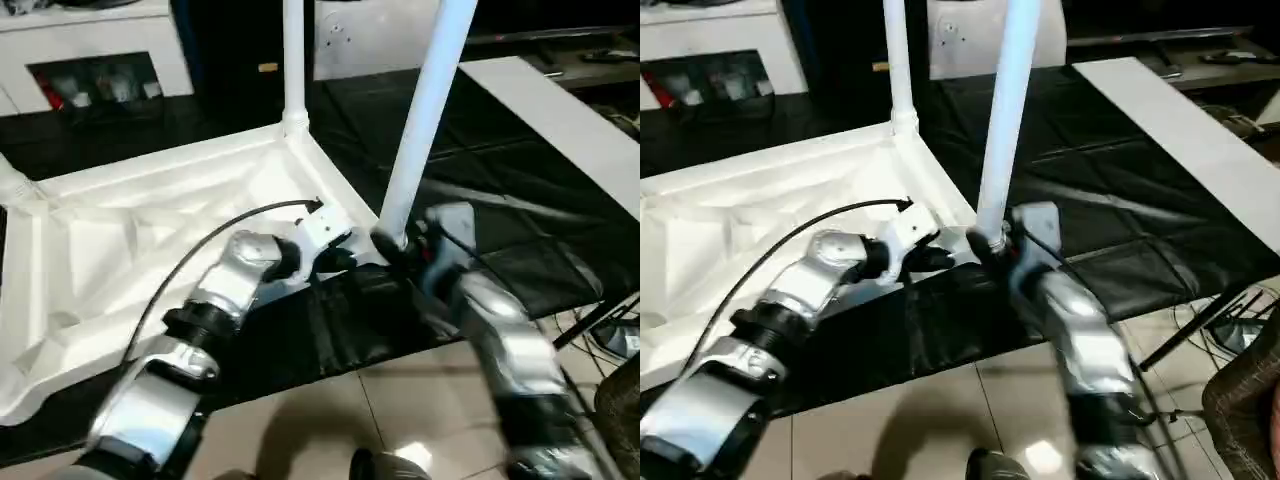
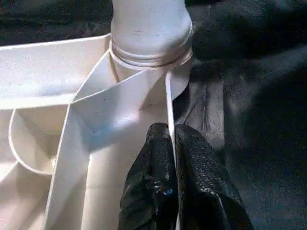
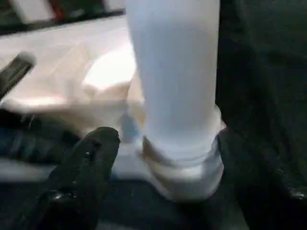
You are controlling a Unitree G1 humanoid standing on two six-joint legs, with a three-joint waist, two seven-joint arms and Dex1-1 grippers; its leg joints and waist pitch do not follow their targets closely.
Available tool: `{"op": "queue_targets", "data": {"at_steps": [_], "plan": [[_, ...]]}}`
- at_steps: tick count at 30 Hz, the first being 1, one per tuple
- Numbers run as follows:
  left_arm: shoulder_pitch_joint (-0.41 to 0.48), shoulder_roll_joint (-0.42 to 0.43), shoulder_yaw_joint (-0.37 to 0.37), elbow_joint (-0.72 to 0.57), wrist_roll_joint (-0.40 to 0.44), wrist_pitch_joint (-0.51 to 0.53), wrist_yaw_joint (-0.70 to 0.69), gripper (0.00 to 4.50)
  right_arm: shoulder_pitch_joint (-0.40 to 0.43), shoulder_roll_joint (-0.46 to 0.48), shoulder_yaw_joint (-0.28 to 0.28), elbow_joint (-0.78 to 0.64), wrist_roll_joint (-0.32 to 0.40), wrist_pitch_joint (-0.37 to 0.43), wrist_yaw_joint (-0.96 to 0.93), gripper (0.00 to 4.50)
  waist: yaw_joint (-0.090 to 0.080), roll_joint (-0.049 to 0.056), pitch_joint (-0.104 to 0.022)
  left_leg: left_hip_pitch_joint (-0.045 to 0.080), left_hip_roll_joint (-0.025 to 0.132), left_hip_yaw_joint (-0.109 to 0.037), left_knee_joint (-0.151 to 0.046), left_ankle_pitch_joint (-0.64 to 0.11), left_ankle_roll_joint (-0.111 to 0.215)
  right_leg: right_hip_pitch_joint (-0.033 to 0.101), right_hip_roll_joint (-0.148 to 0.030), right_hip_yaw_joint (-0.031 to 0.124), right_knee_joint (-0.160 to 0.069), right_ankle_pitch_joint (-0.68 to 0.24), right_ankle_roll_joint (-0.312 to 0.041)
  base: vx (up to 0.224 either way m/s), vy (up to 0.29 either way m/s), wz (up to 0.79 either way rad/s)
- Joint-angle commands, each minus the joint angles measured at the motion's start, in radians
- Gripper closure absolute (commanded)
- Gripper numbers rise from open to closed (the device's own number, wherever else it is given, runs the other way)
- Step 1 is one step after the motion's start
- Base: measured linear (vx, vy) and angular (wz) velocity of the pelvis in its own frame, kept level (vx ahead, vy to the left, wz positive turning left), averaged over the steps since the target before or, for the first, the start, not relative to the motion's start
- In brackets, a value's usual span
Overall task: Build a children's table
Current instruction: Rotate leg to tighten
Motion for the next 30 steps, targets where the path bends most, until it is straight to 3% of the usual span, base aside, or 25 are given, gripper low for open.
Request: {"op": "queue_targets", "data": {"at_steps": [1, 6, 10, 14, 15, 21, 30], "plan": [[0.0, 0.027, -0.016, -0.02, -0.017, -0.082, -0.093, 4.5, -0.004, -0.059, 0.019, -0.032, 0.013, -0.025, 0.113, 0.51, 0.013, -0.013, -0.083, -0.016, 0.028, -0.01, -0.05, 0.009, 0.181, 0.088, -0.073, 0.066, -0.054, -0.211, -0.163, 0.0, 0.0, 0.0], [0.0, 0.085, -0.055, 0.007, -0.023, -0.177, -0.241, 4.5, -0.003, -0.185, 0.054, -0.035, 0.038, -0.063, 0.304, 0.51, 0.032, -0.012, -0.08, -0.006, 0.037, -0.008, -0.051, -0.01, 0.18, 0.079, -0.069, 0.065, -0.056, -0.262, -0.157, 0.0, 0.0, 0.0], [-0.008, 0.111, -0.071, 0.023, -0.04, -0.225, -0.365, 4.5, -0.01, -0.253, 0.077, -0.042, 0.081, -0.068, 0.45, 0.51, 0.046, -0.01, -0.08, -0.002, 0.046, -0.009, -0.052, -0.009, 0.177, 0.075, -0.072, 0.069, -0.051, -0.244, -0.175, 0.0, 0.0, 0.0], [-0.019, 0.131, -0.102, 0.021, -0.051, -0.249, -0.483, 4.5, -0.028, -0.304, 0.104, -0.033, 0.117, -0.047, 0.586, 0.51, 0.072, -0.012, -0.081, 0.002, 0.051, -0.006, -0.052, -0.016, 0.17, 0.075, -0.075, 0.069, -0.043, -0.222, -0.192, 0.0, 0.0, 0.0], [-0.026, 0.137, -0.115, 0.026, -0.05, -0.263, -0.513, 4.5, -0.036, -0.315, 0.115, -0.025, 0.123, -0.049, 0.628, 0.8, 0.078, -0.012, -0.082, 0.003, 0.053, -0.006, -0.053, -0.017, 0.165, 0.074, -0.077, 0.071, -0.042, -0.227, -0.19, 0.0, 0.0, 0.0], [-0.047, 0.14, -0.133, 0.048, -0.049, -0.29, -0.587, 4.5, -0.061, -0.342, 0.156, 0.002, 0.125, -0.078, 0.718, 1.25, 0.093, -0.018, -0.08, 0.001, 0.048, -0.004, -0.054, -0.027, 0.137, 0.075, -0.078, 0.071, -0.048, -0.274, -0.166, 0.0, 0.0, 0.0], [-0.063, 0.145, -0.157, 0.071, -0.041, -0.328, -0.663, 4.5, -0.1, -0.356, 0.207, 0.031, 0.123, -0.095, 0.823, 2.03, 0.107, -0.02, -0.081, 0.001, 0.048, -0.004, -0.054, -0.018, 0.129, 0.074, -0.077, 0.071, -0.045, -0.272, -0.161, 0.0, 0.0, 0.0]]}}
